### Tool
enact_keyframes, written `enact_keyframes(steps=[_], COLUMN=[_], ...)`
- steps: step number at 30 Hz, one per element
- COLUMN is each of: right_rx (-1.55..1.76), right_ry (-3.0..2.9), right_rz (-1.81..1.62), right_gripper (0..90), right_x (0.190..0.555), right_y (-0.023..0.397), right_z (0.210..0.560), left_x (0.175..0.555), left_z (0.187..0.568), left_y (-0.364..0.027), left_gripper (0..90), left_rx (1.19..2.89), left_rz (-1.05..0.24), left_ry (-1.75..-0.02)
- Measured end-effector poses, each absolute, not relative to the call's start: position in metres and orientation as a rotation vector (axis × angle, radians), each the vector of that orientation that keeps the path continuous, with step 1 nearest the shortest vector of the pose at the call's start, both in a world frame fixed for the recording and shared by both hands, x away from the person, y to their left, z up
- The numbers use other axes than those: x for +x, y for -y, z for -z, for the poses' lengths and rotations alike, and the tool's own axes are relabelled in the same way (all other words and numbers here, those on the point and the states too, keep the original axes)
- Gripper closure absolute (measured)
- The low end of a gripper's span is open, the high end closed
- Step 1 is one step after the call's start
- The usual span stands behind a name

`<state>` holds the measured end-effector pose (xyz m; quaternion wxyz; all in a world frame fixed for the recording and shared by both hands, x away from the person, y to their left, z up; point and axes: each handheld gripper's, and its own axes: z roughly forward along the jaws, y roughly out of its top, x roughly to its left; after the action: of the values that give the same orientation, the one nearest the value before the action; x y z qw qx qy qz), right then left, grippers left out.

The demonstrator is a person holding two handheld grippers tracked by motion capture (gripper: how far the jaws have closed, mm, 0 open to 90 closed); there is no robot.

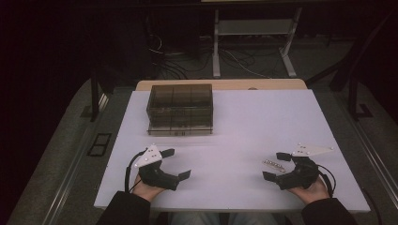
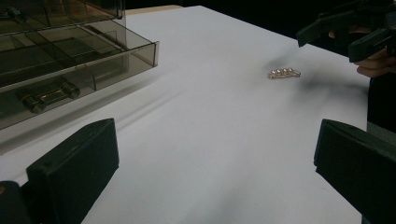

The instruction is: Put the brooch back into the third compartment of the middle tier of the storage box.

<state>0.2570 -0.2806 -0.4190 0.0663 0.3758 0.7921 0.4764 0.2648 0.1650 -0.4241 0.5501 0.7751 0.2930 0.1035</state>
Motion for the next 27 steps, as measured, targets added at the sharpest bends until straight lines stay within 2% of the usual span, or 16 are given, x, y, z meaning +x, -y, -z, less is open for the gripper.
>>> enact_keyframes(steps=[27], right_rx=[1.131], right_ry=[-2.409], right_rz=[-1.428], right_gripper=[0.4], right_x=[0.2556], right_y=[0.2842], right_z=[0.4134], left_x=[0.2651], left_z=[0.4260], left_y=[-0.1636], left_gripper=[0.0], left_rx=[1.847], left_rz=[-0.206], left_ry=[-0.673])
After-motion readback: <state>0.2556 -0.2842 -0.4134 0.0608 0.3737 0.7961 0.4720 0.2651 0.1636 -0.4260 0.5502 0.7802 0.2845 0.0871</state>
